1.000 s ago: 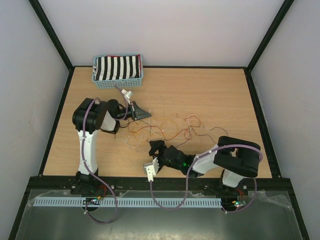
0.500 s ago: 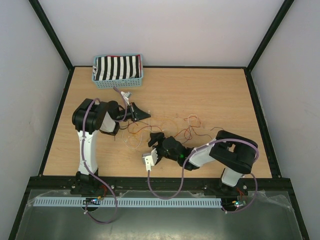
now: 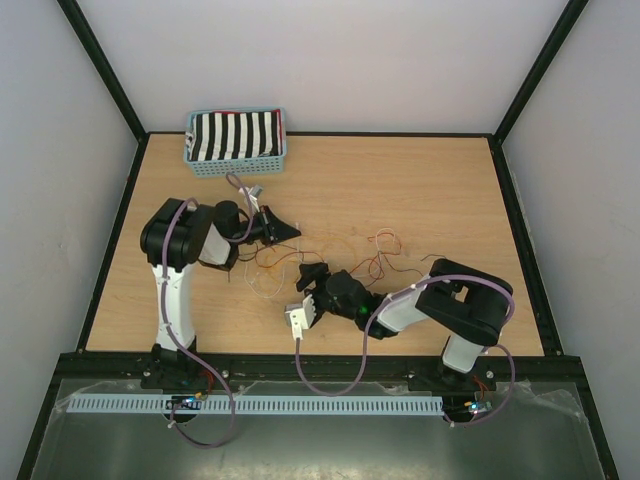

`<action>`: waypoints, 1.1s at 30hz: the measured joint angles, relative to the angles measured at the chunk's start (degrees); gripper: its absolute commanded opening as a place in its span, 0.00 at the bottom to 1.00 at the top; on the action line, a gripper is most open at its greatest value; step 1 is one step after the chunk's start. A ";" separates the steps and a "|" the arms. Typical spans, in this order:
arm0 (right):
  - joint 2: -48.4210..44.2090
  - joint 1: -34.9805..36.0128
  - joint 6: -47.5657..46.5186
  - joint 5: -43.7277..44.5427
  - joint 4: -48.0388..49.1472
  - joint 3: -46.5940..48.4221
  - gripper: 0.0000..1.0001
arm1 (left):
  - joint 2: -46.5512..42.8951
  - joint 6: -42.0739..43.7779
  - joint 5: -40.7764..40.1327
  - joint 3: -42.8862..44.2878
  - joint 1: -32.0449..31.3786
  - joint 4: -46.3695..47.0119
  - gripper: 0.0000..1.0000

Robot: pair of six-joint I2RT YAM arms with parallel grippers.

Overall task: Zip-tie the wires
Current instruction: Tie the cable at the center of the board.

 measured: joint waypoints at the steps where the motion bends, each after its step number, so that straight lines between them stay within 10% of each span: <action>1: 0.00 -0.20 0.00 -0.13 0.02 0.00 0.84 | -0.33 -0.04 0.02 -0.07 -0.02 -0.76 0.00; 33: 1.92 -0.46 -1.55 0.31 5.86 -1.14 0.93 | -5.90 1.60 2.05 5.05 -2.40 -27.71 0.00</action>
